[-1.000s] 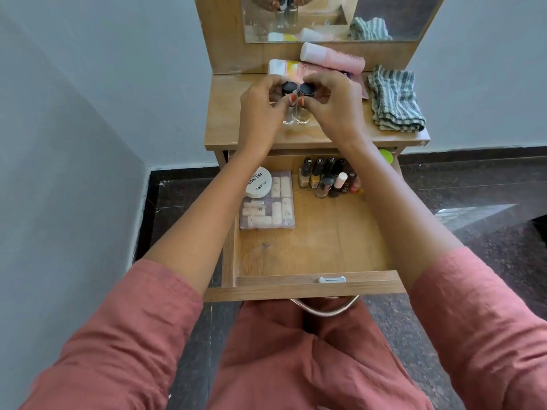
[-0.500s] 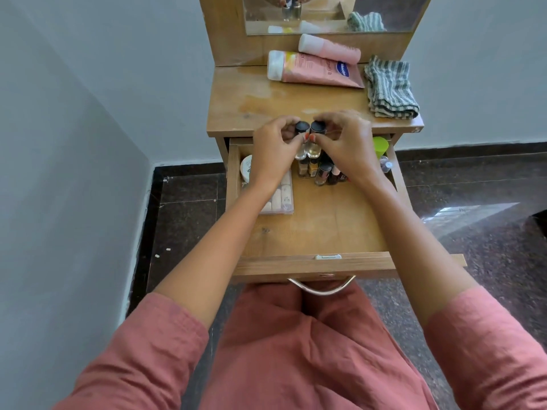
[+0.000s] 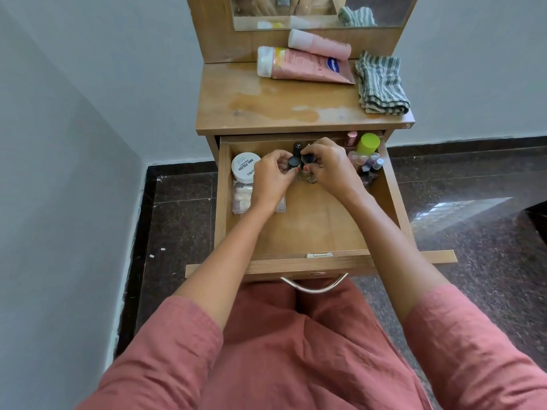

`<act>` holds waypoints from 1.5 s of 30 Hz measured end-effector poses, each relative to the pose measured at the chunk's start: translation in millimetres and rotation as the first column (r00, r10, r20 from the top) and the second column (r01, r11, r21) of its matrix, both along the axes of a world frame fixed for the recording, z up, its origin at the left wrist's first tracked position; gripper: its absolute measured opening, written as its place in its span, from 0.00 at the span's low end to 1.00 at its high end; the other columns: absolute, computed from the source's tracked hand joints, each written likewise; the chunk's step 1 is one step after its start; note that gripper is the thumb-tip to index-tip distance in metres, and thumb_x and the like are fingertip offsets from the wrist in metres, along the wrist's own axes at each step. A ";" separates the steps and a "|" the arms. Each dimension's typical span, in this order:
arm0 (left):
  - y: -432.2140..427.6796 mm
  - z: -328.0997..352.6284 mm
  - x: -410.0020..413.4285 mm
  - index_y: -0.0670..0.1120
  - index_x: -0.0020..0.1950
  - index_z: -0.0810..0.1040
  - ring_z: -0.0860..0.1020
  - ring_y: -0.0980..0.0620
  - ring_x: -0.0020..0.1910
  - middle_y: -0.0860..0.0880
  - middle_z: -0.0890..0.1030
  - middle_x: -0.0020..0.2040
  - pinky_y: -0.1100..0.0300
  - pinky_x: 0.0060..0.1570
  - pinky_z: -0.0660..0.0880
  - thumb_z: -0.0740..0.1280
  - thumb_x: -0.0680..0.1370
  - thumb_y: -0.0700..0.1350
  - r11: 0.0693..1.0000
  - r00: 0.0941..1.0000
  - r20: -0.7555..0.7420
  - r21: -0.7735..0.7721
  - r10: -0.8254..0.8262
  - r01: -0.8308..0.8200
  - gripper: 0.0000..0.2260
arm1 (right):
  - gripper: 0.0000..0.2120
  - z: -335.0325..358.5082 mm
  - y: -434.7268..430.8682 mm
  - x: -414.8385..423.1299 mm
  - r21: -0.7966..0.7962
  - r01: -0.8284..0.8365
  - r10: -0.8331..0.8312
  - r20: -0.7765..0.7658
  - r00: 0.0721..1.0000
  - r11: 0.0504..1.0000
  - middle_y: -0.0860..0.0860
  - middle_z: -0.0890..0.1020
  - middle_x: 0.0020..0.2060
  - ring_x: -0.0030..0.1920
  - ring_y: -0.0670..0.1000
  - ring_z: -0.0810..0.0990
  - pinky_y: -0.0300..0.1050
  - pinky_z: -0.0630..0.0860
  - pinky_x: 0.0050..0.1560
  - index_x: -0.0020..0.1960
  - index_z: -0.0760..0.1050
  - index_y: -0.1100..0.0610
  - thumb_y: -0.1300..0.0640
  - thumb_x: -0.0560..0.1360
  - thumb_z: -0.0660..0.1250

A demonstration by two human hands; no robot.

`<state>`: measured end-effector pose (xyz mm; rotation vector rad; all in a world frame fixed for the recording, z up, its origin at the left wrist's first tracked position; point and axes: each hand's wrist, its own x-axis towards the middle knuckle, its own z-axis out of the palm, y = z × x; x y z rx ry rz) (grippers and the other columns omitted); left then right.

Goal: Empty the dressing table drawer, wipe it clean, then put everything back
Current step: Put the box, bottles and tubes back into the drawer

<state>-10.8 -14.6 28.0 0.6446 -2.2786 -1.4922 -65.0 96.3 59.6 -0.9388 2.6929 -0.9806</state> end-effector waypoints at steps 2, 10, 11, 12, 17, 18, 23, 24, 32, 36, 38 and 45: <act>-1.0 -3.3 -1.2 0.37 0.51 0.77 0.74 0.54 0.42 0.47 0.77 0.42 0.70 0.42 0.72 0.71 0.70 0.35 1.000 1.000 0.012 0.003 0.002 -0.002 0.11 | 0.16 -4.3 -0.8 0.5 0.022 0.000 0.001 -0.011 1.000 1.000 0.59 0.76 0.55 0.55 0.57 0.77 0.48 0.75 0.57 0.59 0.75 0.64 0.70 0.72 0.65; -1.0 -10.7 -3.3 0.37 0.52 0.77 0.75 0.53 0.43 0.46 0.78 0.43 0.59 0.48 0.75 0.71 0.70 0.34 1.000 0.997 0.077 -0.010 -0.016 0.017 0.12 | 0.17 -20.4 -0.5 0.0 0.177 0.026 0.002 -0.156 0.988 0.984 0.56 0.77 0.57 0.58 0.58 0.72 0.49 0.64 0.56 0.61 0.75 0.60 0.65 0.72 0.65; -0.8 -11.3 -3.6 0.37 0.52 0.77 0.75 0.53 0.43 0.44 0.79 0.44 0.58 0.48 0.75 0.70 0.70 0.34 1.000 0.997 0.081 -0.013 -0.017 0.018 0.12 | 0.17 -21.7 -0.7 0.3 0.185 0.032 0.000 -0.168 0.986 0.982 0.56 0.77 0.57 0.58 0.58 0.71 0.49 0.64 0.55 0.61 0.75 0.59 0.64 0.73 0.65; -0.3 -11.8 -3.8 0.37 0.52 0.77 0.75 0.53 0.43 0.43 0.80 0.45 0.57 0.49 0.76 0.70 0.70 0.34 1.000 0.996 0.084 -0.015 -0.015 0.017 0.11 | 0.16 -22.6 -1.0 0.3 0.188 0.035 -0.001 -0.177 0.984 0.982 0.55 0.77 0.58 0.58 0.58 0.71 0.49 0.63 0.55 0.61 0.75 0.59 0.64 0.73 0.65; -0.3 -12.4 -4.3 0.37 0.51 0.76 0.76 0.53 0.44 0.41 0.81 0.48 0.56 0.50 0.76 0.70 0.70 0.34 1.000 0.996 0.090 -0.012 0.003 -0.002 0.11 | 0.16 -25.9 -3.3 -0.6 0.215 0.047 -0.005 -0.192 0.981 0.975 0.55 0.77 0.58 0.59 0.58 0.71 0.49 0.63 0.55 0.61 0.75 0.58 0.63 0.73 0.64; -0.2 -11.9 -4.3 0.37 0.51 0.76 0.76 0.53 0.44 0.41 0.81 0.48 0.56 0.50 0.76 0.70 0.70 0.34 1.000 0.996 0.091 -0.013 0.005 -0.004 0.11 | 0.16 -26.5 -3.6 -0.7 0.217 0.049 -0.005 -0.195 0.981 0.975 0.55 0.77 0.57 0.59 0.58 0.71 0.49 0.63 0.55 0.61 0.75 0.58 0.63 0.73 0.64; 1.1 -10.8 -3.9 0.38 0.52 0.76 0.75 0.53 0.44 0.42 0.80 0.48 0.66 0.45 0.71 0.70 0.71 0.34 0.999 0.995 0.094 -0.051 0.011 -0.006 0.11 | 0.16 -28.3 -4.0 -0.4 0.213 0.057 -0.010 -0.214 0.977 0.975 0.55 0.77 0.57 0.59 0.58 0.70 0.49 0.63 0.55 0.61 0.74 0.58 0.63 0.74 0.64; 1.2 -10.8 -3.7 0.38 0.53 0.76 0.76 0.52 0.45 0.42 0.80 0.48 0.66 0.45 0.71 0.70 0.71 0.35 0.998 0.995 0.097 -0.055 0.010 -0.004 0.11 | 0.16 -28.6 -4.1 -0.1 0.210 0.058 -0.011 -0.218 0.976 0.976 0.55 0.77 0.57 0.58 0.58 0.70 0.49 0.63 0.55 0.61 0.74 0.58 0.63 0.74 0.64; 0.2 -8.4 -1.4 0.39 0.56 0.76 0.78 0.49 0.51 0.42 0.80 0.51 0.60 0.52 0.74 0.69 0.72 0.35 0.996 0.996 0.088 -0.085 -0.013 0.021 0.14 | 0.17 -28.5 -2.5 -1.0 0.162 0.055 -0.018 -0.221 0.975 0.985 0.55 0.77 0.57 0.58 0.58 0.71 0.49 0.64 0.55 0.62 0.74 0.59 0.64 0.73 0.64; -2.1 -3.1 -1.4 0.40 0.55 0.77 0.77 0.51 0.50 0.43 0.79 0.52 0.63 0.51 0.75 0.69 0.72 0.35 0.993 0.999 0.032 -0.116 -0.013 0.017 0.12 | 0.13 -19.6 -2.5 -2.6 0.036 0.062 -0.055 -0.188 0.981 0.997 0.57 0.80 0.52 0.54 0.59 0.74 0.51 0.69 0.54 0.56 0.78 0.61 0.65 0.72 0.65; -3.0 3.7 -0.7 0.40 0.54 0.77 0.76 0.54 0.48 0.44 0.79 0.52 0.71 0.48 0.73 0.69 0.72 0.35 0.991 1.000 -0.014 -0.131 -0.013 0.011 0.11 | 0.10 -12.4 -2.5 -2.6 -0.041 0.072 -0.078 -0.144 0.986 0.997 0.57 0.81 0.50 0.50 0.57 0.77 0.50 0.75 0.51 0.53 0.79 0.62 0.65 0.72 0.65; -12.7 41.9 -11.4 0.39 0.53 0.78 0.77 0.57 0.46 0.45 0.80 0.48 0.76 0.47 0.73 0.67 0.73 0.34 0.991 0.971 -0.239 -0.124 0.010 -0.041 0.09 | 0.07 25.0 -12.4 -21.6 -0.230 0.130 -0.155 -0.094 0.983 0.965 0.55 0.83 0.44 0.42 0.48 0.78 0.44 0.77 0.47 0.49 0.80 0.61 0.64 0.73 0.65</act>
